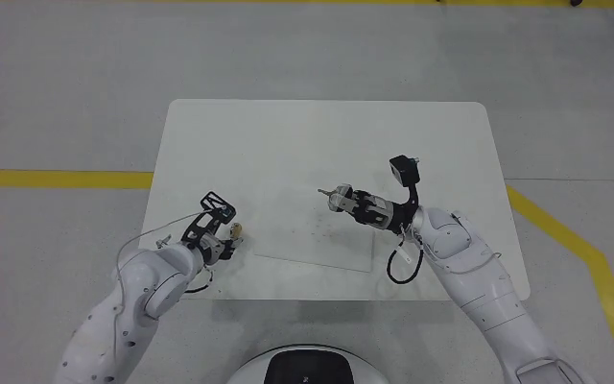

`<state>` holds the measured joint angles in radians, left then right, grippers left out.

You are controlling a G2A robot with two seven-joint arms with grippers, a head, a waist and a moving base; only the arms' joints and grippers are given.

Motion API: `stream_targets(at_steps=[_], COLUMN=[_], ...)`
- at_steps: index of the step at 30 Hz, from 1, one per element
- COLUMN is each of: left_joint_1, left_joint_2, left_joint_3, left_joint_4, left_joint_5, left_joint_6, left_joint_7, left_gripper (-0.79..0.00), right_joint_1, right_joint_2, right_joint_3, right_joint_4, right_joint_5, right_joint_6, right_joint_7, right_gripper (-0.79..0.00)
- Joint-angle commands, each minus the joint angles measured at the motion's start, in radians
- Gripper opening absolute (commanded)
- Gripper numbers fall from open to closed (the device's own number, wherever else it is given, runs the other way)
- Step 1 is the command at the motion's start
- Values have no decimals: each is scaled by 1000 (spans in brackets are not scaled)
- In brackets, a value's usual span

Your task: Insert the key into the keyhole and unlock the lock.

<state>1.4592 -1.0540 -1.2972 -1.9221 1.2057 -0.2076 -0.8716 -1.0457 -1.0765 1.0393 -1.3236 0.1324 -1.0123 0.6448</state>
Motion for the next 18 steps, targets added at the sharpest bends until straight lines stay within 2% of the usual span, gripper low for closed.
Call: stream_targets(at_steps=[1,14,18], left_joint_1=[-2,-14,-13], left_joint_2=[-1,-8,-9], left_joint_3=[1,16,13], left_joint_4=[-2,36,34], left_joint_5=[4,-19,-21], left_joint_6=[8,23,36], left_joint_7=[1,42,51], left_gripper=[-406,-440,-511], right_joint_1=[0,0,0], right_joint_2=[0,0,0], right_joint_3=[0,0,0], right_joint_4=[0,0,0], right_joint_5=[0,0,0], right_joint_6=[0,0,0], right_joint_7=[0,0,0], right_gripper=[-785,-785,-785])
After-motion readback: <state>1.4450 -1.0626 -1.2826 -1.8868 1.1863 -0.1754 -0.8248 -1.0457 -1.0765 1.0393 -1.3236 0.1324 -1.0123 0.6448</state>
